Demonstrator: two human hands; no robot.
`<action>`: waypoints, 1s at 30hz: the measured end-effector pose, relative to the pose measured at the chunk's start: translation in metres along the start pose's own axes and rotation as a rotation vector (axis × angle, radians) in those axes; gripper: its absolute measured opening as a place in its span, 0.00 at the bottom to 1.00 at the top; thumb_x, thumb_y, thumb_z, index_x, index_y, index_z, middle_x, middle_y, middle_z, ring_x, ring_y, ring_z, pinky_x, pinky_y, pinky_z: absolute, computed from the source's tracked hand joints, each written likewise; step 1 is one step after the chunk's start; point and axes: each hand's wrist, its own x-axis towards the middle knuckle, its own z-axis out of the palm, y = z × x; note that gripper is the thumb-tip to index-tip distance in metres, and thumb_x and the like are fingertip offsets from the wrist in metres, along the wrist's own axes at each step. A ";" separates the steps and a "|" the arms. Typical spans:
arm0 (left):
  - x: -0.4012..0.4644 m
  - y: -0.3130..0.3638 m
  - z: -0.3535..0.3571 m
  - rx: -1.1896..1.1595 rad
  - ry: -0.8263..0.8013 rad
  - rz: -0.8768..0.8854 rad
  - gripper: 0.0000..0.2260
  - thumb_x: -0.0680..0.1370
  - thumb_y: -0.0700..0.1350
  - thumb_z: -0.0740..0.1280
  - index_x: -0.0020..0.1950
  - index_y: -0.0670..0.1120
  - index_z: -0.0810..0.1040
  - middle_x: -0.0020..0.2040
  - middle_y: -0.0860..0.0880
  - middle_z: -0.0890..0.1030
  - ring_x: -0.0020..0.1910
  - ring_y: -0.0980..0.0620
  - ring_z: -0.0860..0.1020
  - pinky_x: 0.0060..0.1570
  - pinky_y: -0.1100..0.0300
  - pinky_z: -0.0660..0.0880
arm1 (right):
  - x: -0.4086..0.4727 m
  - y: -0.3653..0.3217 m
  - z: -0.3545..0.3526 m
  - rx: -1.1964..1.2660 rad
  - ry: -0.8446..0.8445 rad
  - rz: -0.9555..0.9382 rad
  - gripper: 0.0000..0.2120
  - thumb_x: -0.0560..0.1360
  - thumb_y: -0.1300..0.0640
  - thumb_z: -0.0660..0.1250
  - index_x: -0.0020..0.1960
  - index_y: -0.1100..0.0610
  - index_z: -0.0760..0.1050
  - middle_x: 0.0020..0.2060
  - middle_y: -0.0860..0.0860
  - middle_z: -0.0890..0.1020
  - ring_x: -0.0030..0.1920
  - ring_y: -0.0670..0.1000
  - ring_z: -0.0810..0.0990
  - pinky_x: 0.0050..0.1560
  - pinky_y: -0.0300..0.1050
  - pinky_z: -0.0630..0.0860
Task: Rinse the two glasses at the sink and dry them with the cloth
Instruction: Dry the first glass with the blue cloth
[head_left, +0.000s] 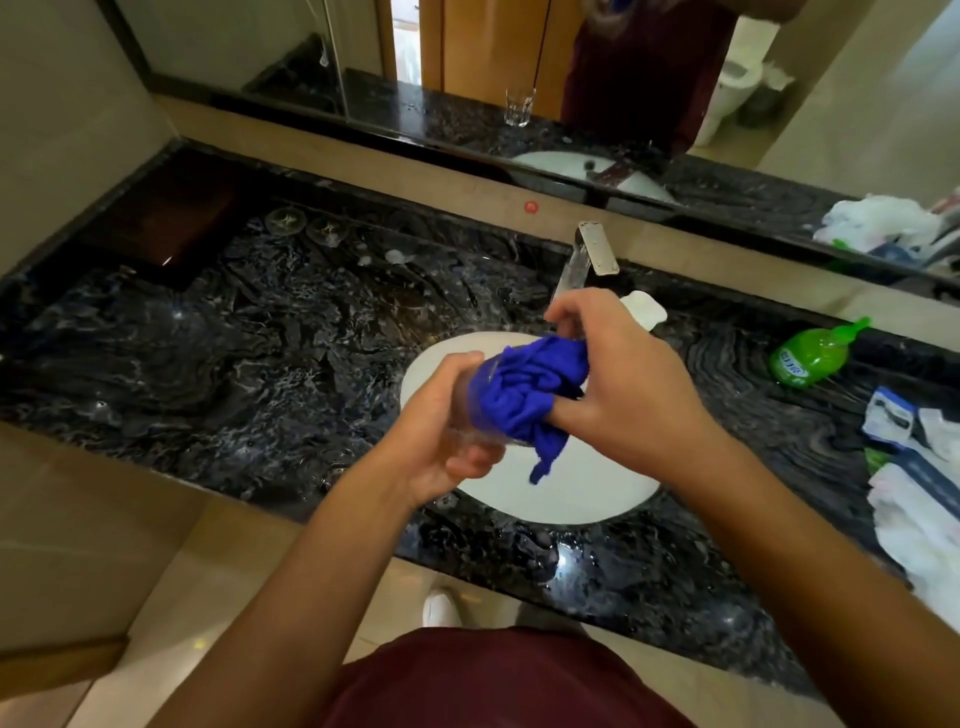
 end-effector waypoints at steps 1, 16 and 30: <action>-0.001 -0.002 0.004 0.009 0.018 -0.010 0.19 0.82 0.59 0.61 0.45 0.43 0.75 0.30 0.48 0.73 0.20 0.54 0.67 0.15 0.68 0.58 | 0.002 -0.001 0.002 -0.039 -0.033 0.041 0.27 0.68 0.45 0.75 0.61 0.43 0.66 0.52 0.42 0.76 0.45 0.52 0.79 0.47 0.53 0.76; -0.002 -0.002 0.001 -0.014 0.294 0.157 0.18 0.84 0.57 0.59 0.44 0.45 0.76 0.28 0.48 0.76 0.19 0.53 0.66 0.18 0.68 0.54 | -0.021 0.009 -0.002 0.199 0.048 -0.115 0.15 0.74 0.54 0.75 0.58 0.48 0.77 0.51 0.41 0.79 0.40 0.49 0.79 0.40 0.40 0.74; -0.002 -0.004 0.002 0.031 0.165 0.049 0.18 0.83 0.58 0.61 0.46 0.44 0.76 0.29 0.47 0.76 0.19 0.53 0.66 0.18 0.67 0.53 | -0.008 -0.019 0.023 -0.118 0.099 0.039 0.25 0.68 0.42 0.75 0.53 0.46 0.62 0.33 0.42 0.75 0.33 0.45 0.75 0.32 0.44 0.69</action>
